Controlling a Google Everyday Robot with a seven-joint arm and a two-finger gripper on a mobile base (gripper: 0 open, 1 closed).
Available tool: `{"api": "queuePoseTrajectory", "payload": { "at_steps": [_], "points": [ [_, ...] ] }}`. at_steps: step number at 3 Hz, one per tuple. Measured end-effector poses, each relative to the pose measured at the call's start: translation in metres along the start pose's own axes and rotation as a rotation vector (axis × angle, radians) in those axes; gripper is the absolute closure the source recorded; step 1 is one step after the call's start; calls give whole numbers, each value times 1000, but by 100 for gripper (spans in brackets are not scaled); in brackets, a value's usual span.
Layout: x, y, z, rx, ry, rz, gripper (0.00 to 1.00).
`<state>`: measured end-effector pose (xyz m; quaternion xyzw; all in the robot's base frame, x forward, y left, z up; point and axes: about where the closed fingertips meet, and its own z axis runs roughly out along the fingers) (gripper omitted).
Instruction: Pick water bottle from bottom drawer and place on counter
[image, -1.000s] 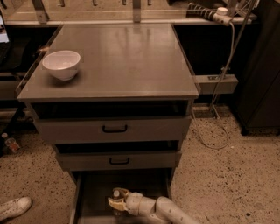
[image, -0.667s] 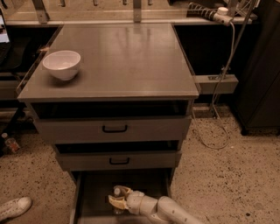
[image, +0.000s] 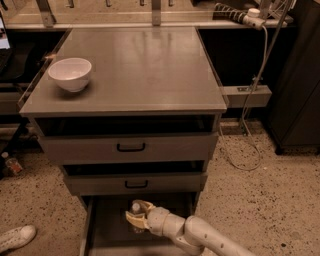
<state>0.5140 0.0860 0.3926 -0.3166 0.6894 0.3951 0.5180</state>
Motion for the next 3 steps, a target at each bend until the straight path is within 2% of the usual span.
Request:
{"api": "queuePoseTrajectory", "payload": {
  "at_steps": [1, 2, 3],
  "points": [
    [-55, -8, -14, 30, -11, -59, 100],
    [-55, -8, -14, 30, -11, -59, 100],
    [-72, -8, -21, 45, -10, -61, 100]
  ]
}}
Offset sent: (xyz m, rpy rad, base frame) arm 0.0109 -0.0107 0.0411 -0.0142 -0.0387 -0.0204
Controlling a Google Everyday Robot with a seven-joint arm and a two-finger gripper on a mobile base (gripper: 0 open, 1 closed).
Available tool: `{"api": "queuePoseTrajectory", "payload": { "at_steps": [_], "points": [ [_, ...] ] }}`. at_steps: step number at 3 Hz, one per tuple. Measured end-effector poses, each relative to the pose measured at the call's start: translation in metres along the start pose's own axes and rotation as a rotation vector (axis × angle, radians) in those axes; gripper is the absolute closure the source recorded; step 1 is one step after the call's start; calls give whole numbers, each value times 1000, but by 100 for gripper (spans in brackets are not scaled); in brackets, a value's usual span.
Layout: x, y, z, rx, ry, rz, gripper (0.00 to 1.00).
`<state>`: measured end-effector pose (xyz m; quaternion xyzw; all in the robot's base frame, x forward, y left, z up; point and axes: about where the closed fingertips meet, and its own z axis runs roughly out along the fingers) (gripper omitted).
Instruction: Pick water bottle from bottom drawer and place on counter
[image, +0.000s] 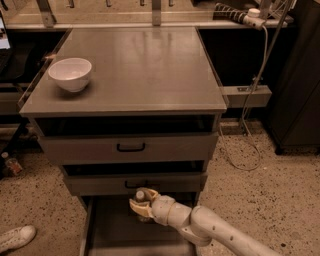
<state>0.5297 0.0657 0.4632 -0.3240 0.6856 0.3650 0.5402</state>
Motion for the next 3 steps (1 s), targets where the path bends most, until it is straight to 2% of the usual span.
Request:
{"api": "queuePoseTrajectory", "payload": {
  "at_steps": [2, 3],
  "points": [
    [-81, -5, -36, 77, -15, -36, 100],
    [-126, -4, -52, 101, -5, -89, 100]
  ]
}}
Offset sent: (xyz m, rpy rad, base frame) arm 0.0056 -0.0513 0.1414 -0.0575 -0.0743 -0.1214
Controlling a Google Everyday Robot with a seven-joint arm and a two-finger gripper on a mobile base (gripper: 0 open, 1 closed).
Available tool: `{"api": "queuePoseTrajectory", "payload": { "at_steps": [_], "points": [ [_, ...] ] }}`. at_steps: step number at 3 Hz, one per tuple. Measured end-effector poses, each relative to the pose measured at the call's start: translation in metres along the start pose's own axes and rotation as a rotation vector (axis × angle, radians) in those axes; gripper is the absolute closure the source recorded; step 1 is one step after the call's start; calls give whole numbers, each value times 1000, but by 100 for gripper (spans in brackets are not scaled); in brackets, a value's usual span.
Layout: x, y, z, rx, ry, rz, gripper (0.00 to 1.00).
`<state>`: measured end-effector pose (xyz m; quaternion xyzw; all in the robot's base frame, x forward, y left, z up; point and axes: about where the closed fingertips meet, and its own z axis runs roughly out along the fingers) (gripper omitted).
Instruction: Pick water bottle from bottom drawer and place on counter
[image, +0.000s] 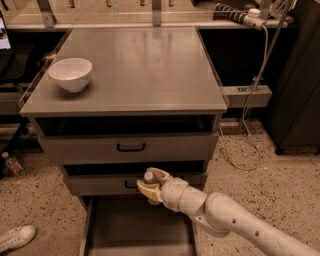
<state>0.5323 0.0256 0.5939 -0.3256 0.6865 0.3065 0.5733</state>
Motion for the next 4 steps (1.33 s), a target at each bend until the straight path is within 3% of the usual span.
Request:
{"api": "queuePoseTrajectory", "payload": {
  "at_steps": [1, 2, 3, 4],
  "points": [
    [0, 0, 0, 0, 0, 0, 100],
    [-16, -2, -5, 14, -5, -15, 100],
    [-56, -7, -21, 42, -22, -52, 100],
    [-130, -14, -64, 97, -44, -119, 100]
  ]
}}
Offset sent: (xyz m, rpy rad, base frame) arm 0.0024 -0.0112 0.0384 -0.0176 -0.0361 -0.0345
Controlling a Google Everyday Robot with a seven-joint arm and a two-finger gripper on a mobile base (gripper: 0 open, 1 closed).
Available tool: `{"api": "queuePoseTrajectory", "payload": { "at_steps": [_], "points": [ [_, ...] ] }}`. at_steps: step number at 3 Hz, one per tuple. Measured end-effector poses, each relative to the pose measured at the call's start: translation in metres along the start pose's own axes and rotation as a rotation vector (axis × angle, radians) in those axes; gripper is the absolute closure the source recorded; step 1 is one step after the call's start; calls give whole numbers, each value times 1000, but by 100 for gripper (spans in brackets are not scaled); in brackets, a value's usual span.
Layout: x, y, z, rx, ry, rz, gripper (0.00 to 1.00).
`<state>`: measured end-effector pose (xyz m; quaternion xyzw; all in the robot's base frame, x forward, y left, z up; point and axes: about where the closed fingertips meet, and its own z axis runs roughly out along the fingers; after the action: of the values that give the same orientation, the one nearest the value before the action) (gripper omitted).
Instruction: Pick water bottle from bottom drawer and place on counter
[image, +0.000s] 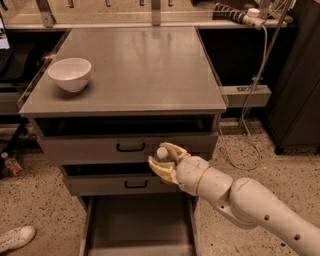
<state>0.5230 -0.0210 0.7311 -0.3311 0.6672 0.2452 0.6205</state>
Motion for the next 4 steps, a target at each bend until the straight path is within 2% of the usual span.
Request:
{"api": "queuePoseTrajectory", "payload": {
  "at_steps": [1, 2, 4],
  "points": [
    [0, 0, 0, 0, 0, 0, 100],
    [-31, -8, -9, 24, -40, -22, 100],
    [-115, -29, -40, 76, -116, -104, 100]
  ]
}}
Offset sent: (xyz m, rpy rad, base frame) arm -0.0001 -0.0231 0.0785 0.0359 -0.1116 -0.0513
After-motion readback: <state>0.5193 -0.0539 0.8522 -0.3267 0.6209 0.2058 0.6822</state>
